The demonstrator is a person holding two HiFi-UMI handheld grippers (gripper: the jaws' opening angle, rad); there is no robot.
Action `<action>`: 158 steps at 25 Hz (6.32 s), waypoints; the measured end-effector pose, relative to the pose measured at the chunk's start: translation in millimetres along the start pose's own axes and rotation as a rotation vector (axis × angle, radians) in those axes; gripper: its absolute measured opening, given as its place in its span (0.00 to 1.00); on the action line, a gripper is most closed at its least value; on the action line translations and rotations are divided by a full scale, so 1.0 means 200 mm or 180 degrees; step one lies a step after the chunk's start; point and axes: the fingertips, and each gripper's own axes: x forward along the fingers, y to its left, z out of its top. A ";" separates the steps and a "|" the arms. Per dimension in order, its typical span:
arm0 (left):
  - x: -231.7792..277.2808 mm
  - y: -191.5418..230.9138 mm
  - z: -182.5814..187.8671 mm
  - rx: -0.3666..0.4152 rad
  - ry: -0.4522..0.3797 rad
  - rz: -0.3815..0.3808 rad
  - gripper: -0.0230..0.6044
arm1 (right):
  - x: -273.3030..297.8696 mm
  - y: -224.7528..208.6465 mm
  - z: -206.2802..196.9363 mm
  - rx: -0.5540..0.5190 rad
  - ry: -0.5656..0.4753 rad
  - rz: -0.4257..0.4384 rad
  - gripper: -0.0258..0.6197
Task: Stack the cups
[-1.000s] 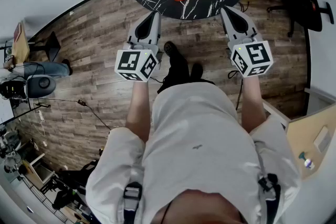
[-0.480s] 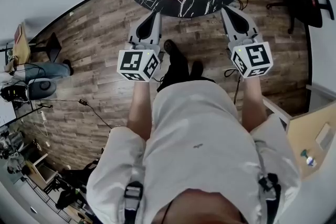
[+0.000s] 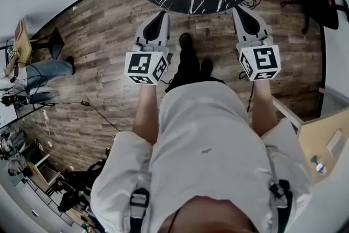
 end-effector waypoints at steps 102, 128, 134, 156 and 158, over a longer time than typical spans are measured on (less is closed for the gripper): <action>1.35 0.46 -1.23 0.0574 0.1902 -0.1412 0.44 | 0.99 -0.30 -0.25 0.0498 0.1049 -0.0640 0.05; 1.38 0.50 -1.24 0.0510 0.1954 -0.1362 0.38 | 0.99 -0.31 -0.27 0.0513 0.1108 -0.0606 0.05; 1.41 0.58 -1.21 0.0527 0.1892 -0.1294 0.37 | 1.00 -0.31 -0.27 0.0576 0.1114 -0.0606 0.05; 1.61 0.80 -1.16 0.0594 0.1744 -0.0965 0.37 | 1.01 -0.29 -0.29 0.0532 0.1203 -0.0610 0.05; 1.62 0.81 -1.16 0.0564 0.1735 -0.0956 0.37 | 1.00 -0.30 -0.29 0.0533 0.1202 -0.0619 0.05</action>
